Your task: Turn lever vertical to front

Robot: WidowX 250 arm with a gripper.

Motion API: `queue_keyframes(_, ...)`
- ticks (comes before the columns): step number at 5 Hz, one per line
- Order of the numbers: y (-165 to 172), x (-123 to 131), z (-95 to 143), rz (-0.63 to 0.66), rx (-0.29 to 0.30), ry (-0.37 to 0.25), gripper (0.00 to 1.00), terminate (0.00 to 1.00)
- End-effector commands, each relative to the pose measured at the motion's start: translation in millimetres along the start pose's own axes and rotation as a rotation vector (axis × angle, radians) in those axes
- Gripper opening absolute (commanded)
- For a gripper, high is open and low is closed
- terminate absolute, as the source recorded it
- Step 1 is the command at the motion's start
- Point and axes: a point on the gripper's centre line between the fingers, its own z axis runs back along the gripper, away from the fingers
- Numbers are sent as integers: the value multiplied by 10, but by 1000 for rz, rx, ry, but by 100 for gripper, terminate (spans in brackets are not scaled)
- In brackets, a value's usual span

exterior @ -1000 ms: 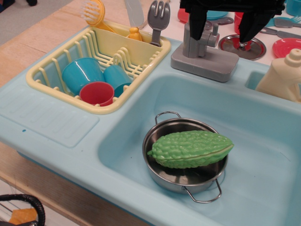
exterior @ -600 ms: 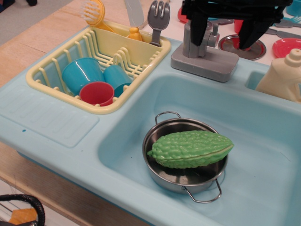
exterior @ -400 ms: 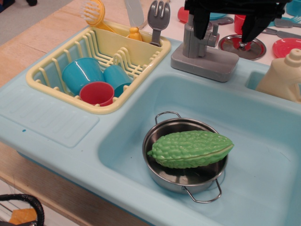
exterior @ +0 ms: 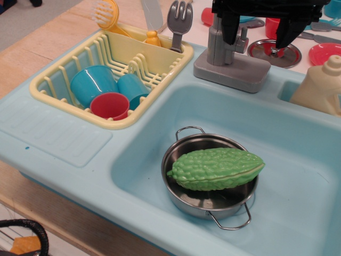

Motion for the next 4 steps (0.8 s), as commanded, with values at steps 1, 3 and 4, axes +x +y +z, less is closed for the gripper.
queue_keyframes(1,52,176,17,15,-28,-36,100,0)
queue_keyframes(3,48,196,-4,4,-36,-72,0,0)
queue_keyframes(4,54,177,-2,11,-34,-70,0,0)
